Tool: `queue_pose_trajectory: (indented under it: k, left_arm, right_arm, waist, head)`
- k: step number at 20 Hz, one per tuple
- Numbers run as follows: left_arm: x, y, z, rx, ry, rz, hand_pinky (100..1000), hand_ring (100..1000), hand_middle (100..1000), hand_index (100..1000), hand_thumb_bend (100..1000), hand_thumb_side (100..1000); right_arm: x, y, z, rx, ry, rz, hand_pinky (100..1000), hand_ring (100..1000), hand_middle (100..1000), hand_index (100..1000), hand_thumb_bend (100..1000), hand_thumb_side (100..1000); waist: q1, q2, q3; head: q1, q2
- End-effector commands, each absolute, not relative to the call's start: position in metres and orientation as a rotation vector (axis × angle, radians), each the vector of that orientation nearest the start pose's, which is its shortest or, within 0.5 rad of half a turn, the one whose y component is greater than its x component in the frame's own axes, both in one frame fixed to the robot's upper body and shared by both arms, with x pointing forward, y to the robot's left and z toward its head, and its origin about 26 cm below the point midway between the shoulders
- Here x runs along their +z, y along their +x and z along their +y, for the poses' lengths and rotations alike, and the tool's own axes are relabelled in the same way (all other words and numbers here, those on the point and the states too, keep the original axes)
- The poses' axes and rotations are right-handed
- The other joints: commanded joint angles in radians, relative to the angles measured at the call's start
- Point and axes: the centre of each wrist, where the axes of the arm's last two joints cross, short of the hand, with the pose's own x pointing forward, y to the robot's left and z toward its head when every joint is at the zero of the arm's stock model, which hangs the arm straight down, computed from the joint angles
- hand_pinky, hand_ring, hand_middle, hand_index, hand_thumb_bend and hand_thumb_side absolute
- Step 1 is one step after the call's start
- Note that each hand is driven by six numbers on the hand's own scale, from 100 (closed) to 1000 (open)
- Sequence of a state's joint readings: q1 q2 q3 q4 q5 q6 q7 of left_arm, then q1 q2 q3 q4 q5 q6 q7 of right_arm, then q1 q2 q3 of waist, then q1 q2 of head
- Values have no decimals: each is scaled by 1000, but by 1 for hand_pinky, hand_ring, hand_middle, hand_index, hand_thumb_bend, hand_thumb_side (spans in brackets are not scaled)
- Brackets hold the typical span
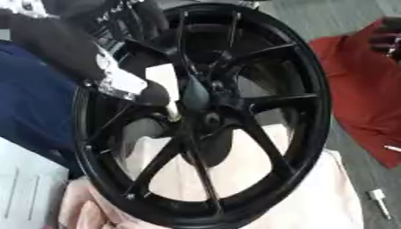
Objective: Pull the pin out of the wheel hub.
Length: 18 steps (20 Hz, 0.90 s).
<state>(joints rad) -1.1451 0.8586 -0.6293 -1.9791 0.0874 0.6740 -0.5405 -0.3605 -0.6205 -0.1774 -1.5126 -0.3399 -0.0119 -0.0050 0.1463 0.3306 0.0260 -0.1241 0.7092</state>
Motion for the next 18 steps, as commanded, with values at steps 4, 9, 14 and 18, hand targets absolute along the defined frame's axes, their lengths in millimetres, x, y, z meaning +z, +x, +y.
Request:
queue_pose_trajectory:
  k: [4,9,14,18]
  left_arm:
    - [375,275,155,-1617,392,-1480,770,781,730,827,722,406]
    - [375,275,155,-1622,401,-1477,766,773,719,822,714,388]
    - [373,276,153,-1630,406,-1459,776,786,741,829,716,390]
    - [368,282,151,-1630,456,-1443,789,795,754,842,711,378]
  right_arm:
    - [191,346,-407,137,-313,-1981,774,719,677,760,100,888]
    - [192,346,-407,138,-313,-1981,774,720,677,760,100,892]
    - [189,347,-406,134,-305,-1974,774,719,677,760,100,896]
    - [188,348,-405,134,-302,-1973,774,719,677,759,100,895]
  waist:
    - [-4,-7,-3]
    - [-4,-5,-4]
    - [-4,2,-6]
    - [-7,4,-5]
  head:
    - [-4,-37]
    - [-6,-45]
    - [-17,-109]
    - [-23,-123]
